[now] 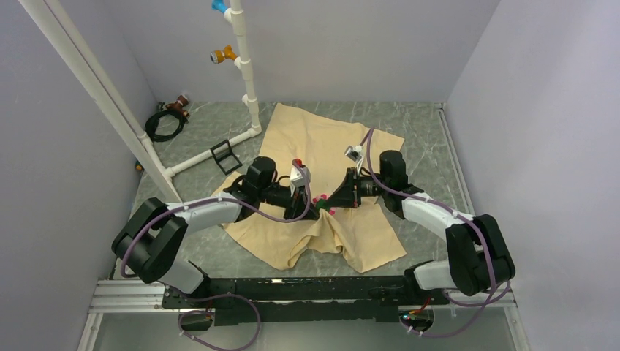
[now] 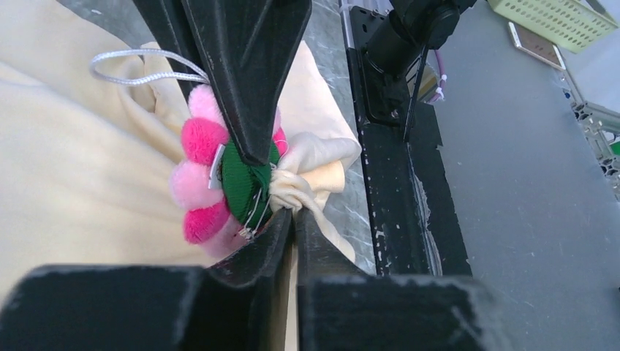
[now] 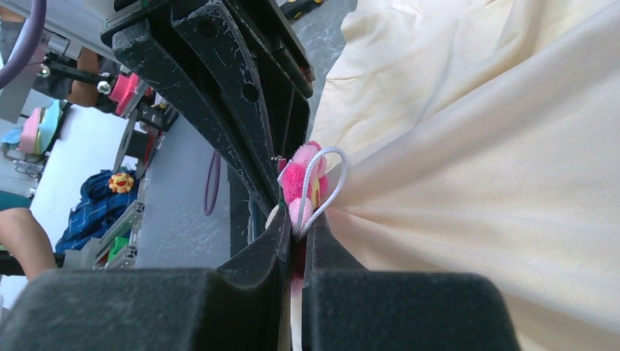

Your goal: Remove the brooch from the garment

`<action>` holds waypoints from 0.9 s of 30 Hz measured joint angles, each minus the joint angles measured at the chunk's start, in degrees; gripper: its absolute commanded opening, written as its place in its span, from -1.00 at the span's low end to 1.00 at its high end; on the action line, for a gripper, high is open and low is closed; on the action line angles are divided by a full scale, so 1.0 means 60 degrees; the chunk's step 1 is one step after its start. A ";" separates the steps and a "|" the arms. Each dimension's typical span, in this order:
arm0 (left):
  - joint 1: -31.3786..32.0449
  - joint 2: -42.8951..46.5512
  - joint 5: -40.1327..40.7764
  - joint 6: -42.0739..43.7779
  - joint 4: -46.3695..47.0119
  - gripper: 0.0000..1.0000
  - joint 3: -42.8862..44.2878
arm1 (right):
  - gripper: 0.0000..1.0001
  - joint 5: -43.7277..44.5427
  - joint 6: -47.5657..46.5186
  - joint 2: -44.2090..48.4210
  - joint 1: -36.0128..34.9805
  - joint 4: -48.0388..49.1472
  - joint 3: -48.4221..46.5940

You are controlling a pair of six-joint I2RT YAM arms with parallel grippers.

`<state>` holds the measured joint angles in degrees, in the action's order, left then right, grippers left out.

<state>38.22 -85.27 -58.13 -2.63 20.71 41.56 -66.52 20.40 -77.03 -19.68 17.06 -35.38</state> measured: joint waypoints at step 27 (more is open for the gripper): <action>-0.1217 0.0397 -0.0433 -0.2299 0.4251 0.13 -0.1887 | -1.00 -0.0787 0.0386 0.0171 0.0098 0.0845 0.0175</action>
<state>30.92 -82.89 -60.73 -16.43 46.22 30.24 -71.24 22.72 -76.01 -19.09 22.13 -34.33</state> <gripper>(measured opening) 0.550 0.046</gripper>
